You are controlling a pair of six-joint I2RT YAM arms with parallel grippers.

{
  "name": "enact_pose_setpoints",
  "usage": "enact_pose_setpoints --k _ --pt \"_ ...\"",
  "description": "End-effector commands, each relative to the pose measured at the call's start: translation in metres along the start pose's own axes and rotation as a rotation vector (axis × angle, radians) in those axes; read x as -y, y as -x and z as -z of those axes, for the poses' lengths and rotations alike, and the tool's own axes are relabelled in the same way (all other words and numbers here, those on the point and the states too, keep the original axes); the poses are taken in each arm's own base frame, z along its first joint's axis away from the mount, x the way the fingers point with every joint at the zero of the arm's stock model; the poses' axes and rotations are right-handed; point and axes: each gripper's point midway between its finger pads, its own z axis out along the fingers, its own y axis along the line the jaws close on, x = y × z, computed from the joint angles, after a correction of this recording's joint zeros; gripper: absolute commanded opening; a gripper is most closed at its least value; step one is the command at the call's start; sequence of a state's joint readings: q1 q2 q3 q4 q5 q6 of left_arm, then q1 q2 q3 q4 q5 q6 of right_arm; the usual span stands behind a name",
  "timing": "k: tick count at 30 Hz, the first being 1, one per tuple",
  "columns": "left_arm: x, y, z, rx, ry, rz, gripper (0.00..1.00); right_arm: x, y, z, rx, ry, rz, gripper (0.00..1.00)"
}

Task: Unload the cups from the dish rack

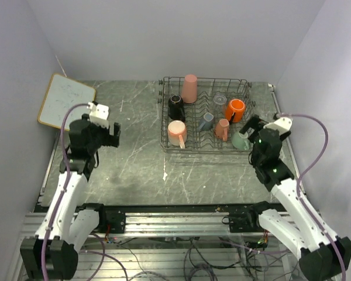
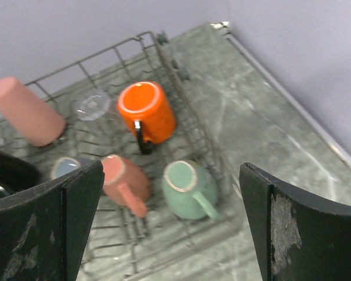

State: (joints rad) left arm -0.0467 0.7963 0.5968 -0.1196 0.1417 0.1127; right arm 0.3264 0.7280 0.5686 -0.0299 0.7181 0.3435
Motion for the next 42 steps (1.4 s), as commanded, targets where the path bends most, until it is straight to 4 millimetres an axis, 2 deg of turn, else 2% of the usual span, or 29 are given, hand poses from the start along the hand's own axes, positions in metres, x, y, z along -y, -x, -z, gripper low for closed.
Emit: enact_pose_setpoints --k 1,3,6,10,13,16,19,22,26,37,42 --pt "0.011 0.021 0.001 -0.122 -0.126 -0.033 0.96 -0.039 -0.009 -0.012 -0.127 0.094 -0.034 1.00" --pt "0.004 0.036 -0.002 -0.141 -0.103 -0.030 0.95 -0.061 -0.016 -0.020 -0.188 0.149 -0.031 1.00" --pt "0.000 0.045 -0.005 -0.186 -0.097 -0.028 0.93 -0.112 -0.025 -0.026 -0.267 0.361 0.023 1.00" --pt "-0.002 0.053 -0.010 -0.208 -0.104 -0.018 0.93 -0.163 -0.049 -0.024 -0.352 0.531 0.094 1.00" --pt "-0.001 0.053 -0.014 -0.223 -0.116 -0.027 0.91 -0.203 -0.070 -0.007 -0.382 0.612 0.187 1.00" --pt "0.005 0.044 -0.013 -0.265 -0.170 -0.065 0.88 -0.240 -0.095 0.014 -0.426 0.681 0.260 0.99" --pt "0.008 0.036 -0.012 -0.306 -0.216 -0.115 0.87 -0.263 -0.124 0.027 -0.482 0.717 0.315 0.95" --pt "0.004 0.035 -0.012 -0.312 -0.207 -0.147 0.88 -0.273 -0.147 0.034 -0.517 0.721 0.366 0.90" --pt "0.006 0.035 -0.009 -0.304 -0.218 -0.163 0.89 -0.277 -0.166 0.035 -0.554 0.700 0.412 0.85" --pt "0.011 0.033 -0.007 -0.307 -0.253 -0.179 0.89 -0.262 -0.208 0.034 -0.633 0.670 0.501 0.67" --pt "0.013 0.034 -0.006 -0.302 -0.262 -0.170 0.88 -0.261 -0.221 0.031 -0.662 0.654 0.528 0.59"
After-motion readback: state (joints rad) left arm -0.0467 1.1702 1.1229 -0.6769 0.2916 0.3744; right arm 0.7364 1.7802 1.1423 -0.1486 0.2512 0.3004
